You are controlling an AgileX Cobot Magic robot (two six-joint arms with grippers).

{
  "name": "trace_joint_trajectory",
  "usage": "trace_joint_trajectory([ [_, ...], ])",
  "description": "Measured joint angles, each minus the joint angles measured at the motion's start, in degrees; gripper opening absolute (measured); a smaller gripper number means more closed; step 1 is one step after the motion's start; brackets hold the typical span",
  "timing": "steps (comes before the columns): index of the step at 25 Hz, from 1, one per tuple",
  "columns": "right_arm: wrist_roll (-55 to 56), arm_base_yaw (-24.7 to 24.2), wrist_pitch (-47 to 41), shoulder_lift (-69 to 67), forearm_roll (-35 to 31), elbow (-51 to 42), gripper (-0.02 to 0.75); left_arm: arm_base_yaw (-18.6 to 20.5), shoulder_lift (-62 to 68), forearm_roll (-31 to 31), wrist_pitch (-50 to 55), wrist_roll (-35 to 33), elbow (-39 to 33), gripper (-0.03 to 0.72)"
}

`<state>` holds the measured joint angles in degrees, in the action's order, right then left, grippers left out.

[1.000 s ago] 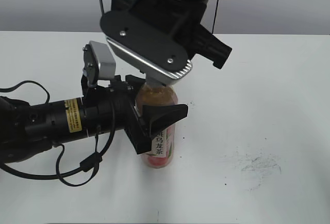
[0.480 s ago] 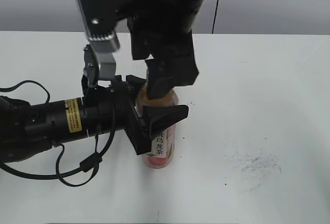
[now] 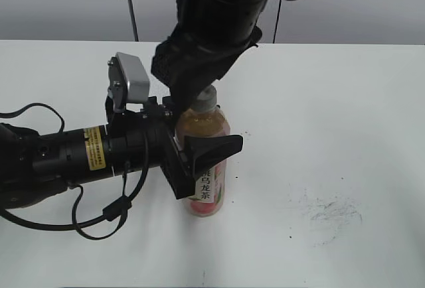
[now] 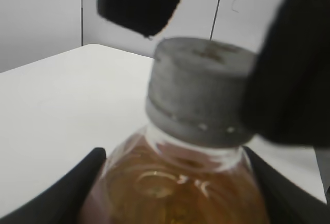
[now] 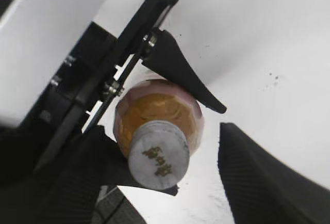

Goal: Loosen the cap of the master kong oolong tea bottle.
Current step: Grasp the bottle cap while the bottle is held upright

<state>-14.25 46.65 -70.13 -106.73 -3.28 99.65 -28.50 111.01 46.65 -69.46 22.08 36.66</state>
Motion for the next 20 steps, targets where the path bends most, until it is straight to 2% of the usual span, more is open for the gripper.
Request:
trace_joint_trajectory([
  [4, 7.16, 0.00, 0.00, 0.00, -1.14, -0.05, 0.510, 0.00, 0.00, 0.00, 0.00, 0.00, 0.00, 0.445],
  [14, 8.80, 0.00, 0.00, 0.00, -2.68, -1.48, 0.440, 0.00, 0.00, 0.05, 0.00, 0.00, 0.00, 0.445],
  [16, 8.80, 0.00, 0.00, 0.00, -2.16, -1.48, 0.385, 0.00, 0.00, 0.05, 0.00, 0.00, 0.00, 0.445],
  [18, 8.09, -0.06, 0.00, 0.00, -1.15, -1.55, 0.288, 0.00, 0.00, 0.17, 0.00, 0.00, 0.00, 0.445],
  [20, 6.12, -0.06, 0.00, 0.00, -0.63, -1.55, 0.271, 0.00, 0.00, 0.11, 0.00, 0.00, 0.00, 0.445],
])
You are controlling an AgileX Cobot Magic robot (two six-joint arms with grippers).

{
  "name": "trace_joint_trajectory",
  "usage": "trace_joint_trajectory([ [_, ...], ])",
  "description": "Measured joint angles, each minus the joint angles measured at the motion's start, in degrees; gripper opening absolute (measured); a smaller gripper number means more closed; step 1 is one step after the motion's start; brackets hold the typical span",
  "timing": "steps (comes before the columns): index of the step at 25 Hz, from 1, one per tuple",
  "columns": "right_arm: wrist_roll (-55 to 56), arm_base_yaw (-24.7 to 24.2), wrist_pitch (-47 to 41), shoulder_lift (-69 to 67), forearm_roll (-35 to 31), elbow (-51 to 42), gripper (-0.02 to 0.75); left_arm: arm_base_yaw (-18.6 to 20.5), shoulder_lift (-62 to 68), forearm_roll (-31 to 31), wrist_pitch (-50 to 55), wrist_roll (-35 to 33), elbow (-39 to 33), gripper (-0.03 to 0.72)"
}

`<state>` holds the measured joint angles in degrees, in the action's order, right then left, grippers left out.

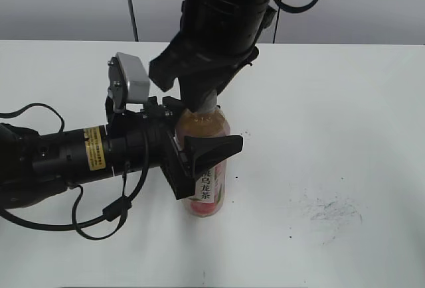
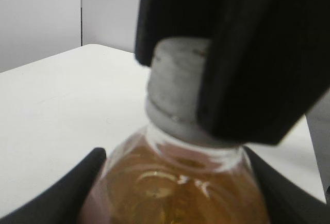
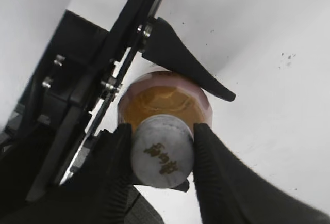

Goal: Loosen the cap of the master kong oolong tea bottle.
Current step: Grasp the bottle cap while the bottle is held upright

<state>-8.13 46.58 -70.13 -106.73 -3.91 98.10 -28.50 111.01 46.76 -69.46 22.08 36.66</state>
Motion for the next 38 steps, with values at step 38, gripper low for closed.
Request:
trace_joint_trajectory([
  [38, -119.09, 0.05, -0.18, 0.49, -0.64, -0.06, 0.272, 0.00, 0.00, 0.18, -0.05, -0.02, 0.00, 0.445],
])
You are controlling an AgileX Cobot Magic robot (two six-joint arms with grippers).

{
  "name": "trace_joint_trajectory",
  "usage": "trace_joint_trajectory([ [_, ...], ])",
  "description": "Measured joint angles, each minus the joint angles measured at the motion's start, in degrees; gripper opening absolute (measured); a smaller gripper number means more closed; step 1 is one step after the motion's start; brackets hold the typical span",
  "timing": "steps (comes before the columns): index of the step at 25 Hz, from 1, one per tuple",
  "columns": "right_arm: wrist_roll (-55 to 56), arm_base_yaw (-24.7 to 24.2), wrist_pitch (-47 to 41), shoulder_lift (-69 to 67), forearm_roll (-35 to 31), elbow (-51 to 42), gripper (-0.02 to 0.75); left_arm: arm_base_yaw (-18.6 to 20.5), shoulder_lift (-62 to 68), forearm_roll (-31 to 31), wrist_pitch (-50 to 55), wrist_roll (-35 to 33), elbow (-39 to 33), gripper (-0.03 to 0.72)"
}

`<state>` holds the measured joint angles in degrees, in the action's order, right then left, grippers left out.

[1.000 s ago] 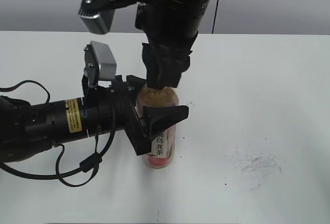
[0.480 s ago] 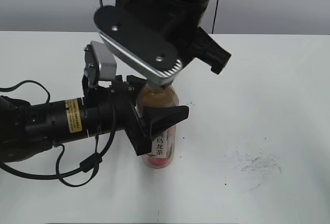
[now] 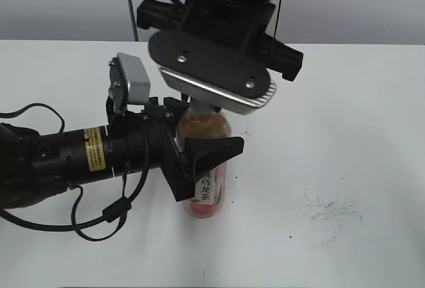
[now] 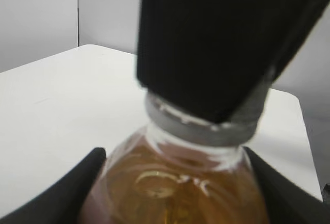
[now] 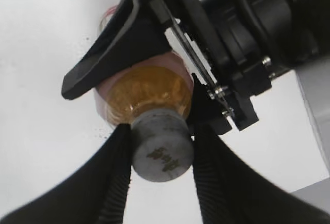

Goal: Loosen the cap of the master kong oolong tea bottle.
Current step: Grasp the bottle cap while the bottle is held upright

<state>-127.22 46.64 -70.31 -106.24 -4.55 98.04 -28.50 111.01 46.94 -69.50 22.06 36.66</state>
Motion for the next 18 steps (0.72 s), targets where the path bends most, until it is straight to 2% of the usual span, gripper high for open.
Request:
trace_joint_trajectory([
  [3, 14.11, 0.00, -0.29, 0.17, -0.33, -0.06, 0.302, 0.00, 0.00, 0.44, -0.10, 0.00, 0.00, 0.445],
  [5, 28.09, 0.00, 0.02, 0.53, -0.97, 0.32, 0.349, 0.00, 0.00, 0.20, -0.04, 0.16, 0.00, 0.445],
  [9, 55.00, 0.00, 0.15, 1.01, -1.20, 0.95, 0.543, 0.00, 0.00, 0.20, -0.04, 0.16, 0.00, 0.445],
  [11, 69.68, 0.00, 0.15, 1.32, -0.41, 0.95, 0.597, 0.00, 0.00, 0.20, -0.04, 0.20, 0.00, 0.445],
  [15, 99.28, 0.00, 0.18, 1.70, 2.77, 1.13, 0.563, 0.00, 0.00, 0.20, -0.04, 0.20, 0.00, 0.445],
  [18, 116.79, 0.00, 0.18, 1.81, 3.47, 1.23, 0.548, 0.00, 0.00, 0.20, -0.04, 0.20, 0.00, 0.445],
])
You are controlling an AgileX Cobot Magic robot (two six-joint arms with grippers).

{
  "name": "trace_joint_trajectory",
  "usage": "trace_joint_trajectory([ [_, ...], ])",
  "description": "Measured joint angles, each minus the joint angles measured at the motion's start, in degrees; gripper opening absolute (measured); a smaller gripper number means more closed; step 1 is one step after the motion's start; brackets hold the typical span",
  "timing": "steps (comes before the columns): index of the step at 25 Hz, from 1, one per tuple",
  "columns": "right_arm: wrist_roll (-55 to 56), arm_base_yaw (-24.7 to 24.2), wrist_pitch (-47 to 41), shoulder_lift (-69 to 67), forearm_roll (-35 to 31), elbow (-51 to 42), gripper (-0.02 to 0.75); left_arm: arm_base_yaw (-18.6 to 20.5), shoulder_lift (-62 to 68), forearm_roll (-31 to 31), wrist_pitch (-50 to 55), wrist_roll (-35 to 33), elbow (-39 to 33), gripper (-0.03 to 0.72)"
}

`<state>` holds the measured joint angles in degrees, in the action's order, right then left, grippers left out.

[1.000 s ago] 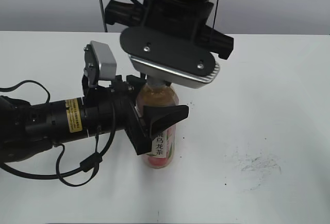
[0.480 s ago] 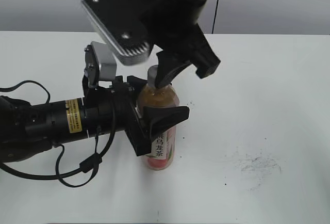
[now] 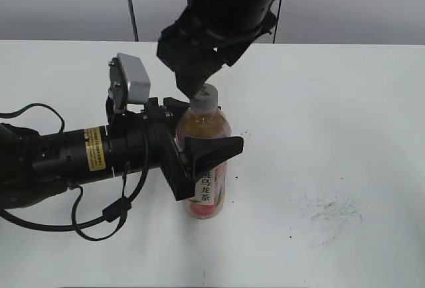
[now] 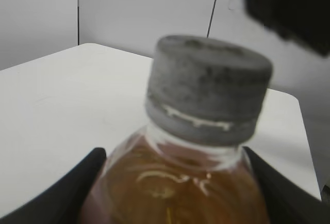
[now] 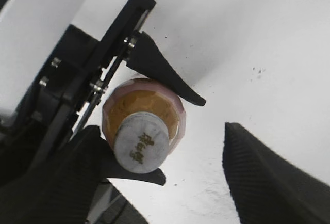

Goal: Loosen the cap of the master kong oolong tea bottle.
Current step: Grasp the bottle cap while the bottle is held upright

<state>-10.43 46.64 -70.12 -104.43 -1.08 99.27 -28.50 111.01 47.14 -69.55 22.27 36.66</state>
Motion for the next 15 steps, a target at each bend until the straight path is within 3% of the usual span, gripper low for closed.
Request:
trace_joint_trajectory([
  [8, 20.01, 0.00, 0.00, 0.10, -4.05, 0.00, 0.544, 0.00, 0.00, -0.11, 0.99, 0.21, 0.16, 0.445],
  [15, 28.37, 0.00, 0.00, 0.36, -5.09, -1.01, 0.544, 0.00, 0.00, -0.17, 1.04, 0.26, 0.16, 0.445],
])
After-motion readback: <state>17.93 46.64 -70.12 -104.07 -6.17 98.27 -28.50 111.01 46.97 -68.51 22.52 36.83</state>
